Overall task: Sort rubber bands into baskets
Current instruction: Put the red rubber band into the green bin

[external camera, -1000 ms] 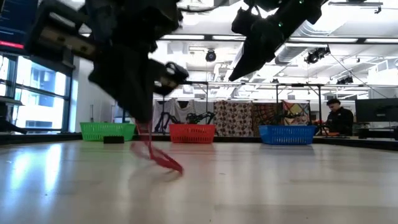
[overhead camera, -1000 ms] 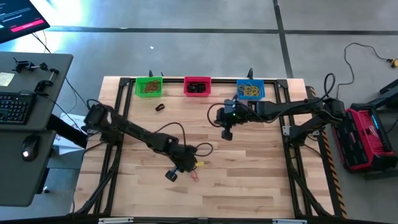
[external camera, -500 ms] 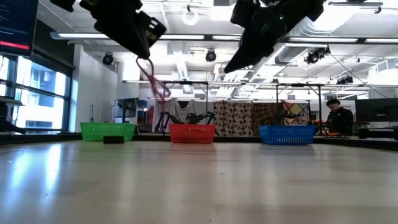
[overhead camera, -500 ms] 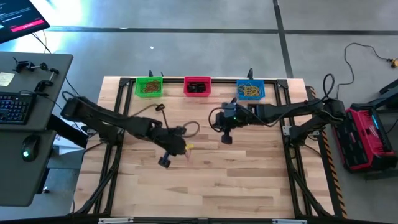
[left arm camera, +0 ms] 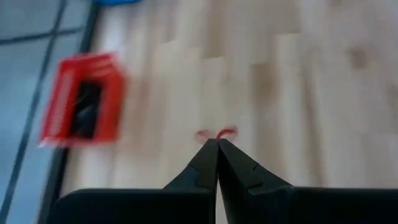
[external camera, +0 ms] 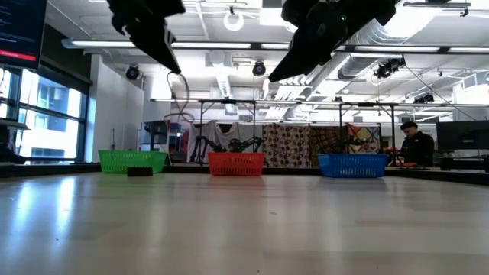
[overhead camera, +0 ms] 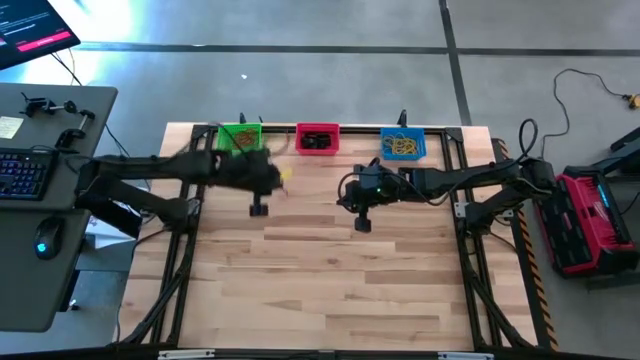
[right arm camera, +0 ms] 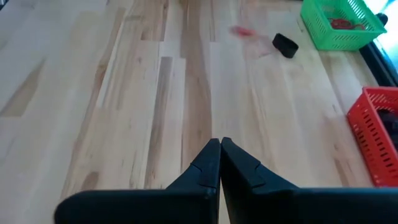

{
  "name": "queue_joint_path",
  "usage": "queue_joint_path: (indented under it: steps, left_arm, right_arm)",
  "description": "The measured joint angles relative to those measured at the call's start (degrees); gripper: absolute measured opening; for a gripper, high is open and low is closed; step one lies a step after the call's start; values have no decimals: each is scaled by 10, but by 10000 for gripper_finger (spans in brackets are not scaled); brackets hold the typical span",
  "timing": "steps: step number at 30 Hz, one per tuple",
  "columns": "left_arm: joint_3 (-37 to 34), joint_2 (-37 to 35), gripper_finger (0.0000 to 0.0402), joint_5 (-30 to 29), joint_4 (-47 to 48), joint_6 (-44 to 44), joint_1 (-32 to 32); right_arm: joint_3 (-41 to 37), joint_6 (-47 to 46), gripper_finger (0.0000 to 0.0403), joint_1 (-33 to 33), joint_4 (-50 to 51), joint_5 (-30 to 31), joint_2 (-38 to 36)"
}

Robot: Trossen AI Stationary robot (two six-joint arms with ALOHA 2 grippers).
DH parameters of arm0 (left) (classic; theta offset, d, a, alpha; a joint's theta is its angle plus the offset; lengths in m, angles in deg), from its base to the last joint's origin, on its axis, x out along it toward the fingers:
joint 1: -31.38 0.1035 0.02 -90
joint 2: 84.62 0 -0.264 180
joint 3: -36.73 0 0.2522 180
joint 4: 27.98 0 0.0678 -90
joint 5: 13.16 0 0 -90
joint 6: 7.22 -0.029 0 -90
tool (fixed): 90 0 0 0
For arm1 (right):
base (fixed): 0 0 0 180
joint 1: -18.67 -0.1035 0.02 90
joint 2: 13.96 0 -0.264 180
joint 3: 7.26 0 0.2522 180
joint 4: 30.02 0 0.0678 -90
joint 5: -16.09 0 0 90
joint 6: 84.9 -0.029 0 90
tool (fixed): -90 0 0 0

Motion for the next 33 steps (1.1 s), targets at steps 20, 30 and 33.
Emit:
queue_joint_path:
  steps: [20,30,33]
  left_arm:
    - [0,76,0,-24,14,-82,458]
    - [0,182,0,-14,14,-62,531]
    - [0,209,0,-6,7,-62,538]
  right_arm:
    - [0,31,0,0,-3,27,0]
    - [0,44,0,0,-3,27,0]
    - [0,50,0,0,-3,27,0]
